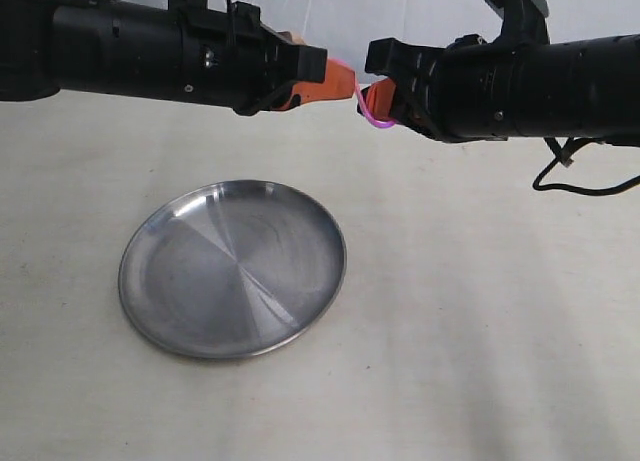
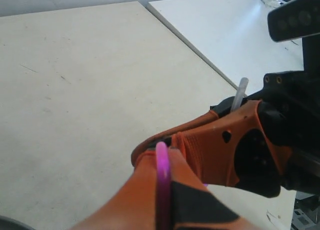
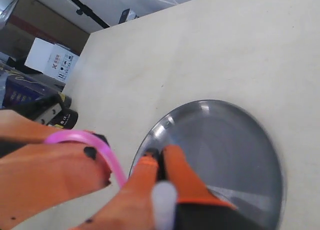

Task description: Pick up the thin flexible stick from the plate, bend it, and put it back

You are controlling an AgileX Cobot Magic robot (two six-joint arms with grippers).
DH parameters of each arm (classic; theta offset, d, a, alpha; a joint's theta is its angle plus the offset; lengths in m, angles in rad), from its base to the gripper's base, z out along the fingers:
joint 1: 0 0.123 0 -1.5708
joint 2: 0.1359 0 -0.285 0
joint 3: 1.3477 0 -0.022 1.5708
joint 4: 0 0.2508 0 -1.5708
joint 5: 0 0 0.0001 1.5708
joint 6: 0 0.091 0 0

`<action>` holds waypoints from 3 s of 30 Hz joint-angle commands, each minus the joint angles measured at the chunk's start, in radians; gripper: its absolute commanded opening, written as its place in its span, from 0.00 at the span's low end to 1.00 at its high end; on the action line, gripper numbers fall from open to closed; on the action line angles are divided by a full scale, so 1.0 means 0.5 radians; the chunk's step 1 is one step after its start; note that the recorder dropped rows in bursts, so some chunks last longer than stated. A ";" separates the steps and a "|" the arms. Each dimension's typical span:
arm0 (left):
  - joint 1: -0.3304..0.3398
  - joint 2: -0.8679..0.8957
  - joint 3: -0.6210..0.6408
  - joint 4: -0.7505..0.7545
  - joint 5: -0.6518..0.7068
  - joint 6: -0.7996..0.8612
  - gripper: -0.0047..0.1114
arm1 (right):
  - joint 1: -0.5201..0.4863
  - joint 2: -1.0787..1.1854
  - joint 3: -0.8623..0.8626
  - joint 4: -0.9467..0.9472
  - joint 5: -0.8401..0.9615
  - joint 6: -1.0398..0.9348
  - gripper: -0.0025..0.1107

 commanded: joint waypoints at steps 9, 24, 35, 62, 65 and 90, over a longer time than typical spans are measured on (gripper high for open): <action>-0.002 -0.008 -0.004 -0.202 -0.030 0.008 0.04 | 0.031 -0.008 0.008 -0.089 0.234 -0.021 0.01; -0.002 -0.016 -0.004 -0.288 0.041 0.048 0.04 | 0.031 -0.008 0.008 -0.212 0.280 -0.011 0.01; -0.002 -0.024 -0.004 -0.403 0.141 0.136 0.04 | 0.084 -0.008 0.008 -0.280 0.283 0.022 0.01; -0.002 -0.036 -0.004 -0.375 0.053 0.220 0.04 | 0.226 -0.008 0.008 -0.296 0.384 0.076 0.01; -0.002 -0.036 -0.004 -0.380 0.053 0.220 0.04 | 0.226 -0.008 0.008 -0.296 0.428 0.076 0.01; -0.002 -0.036 -0.004 -0.403 -0.005 0.220 0.04 | 0.368 -0.008 0.008 -0.292 0.330 0.076 0.01</action>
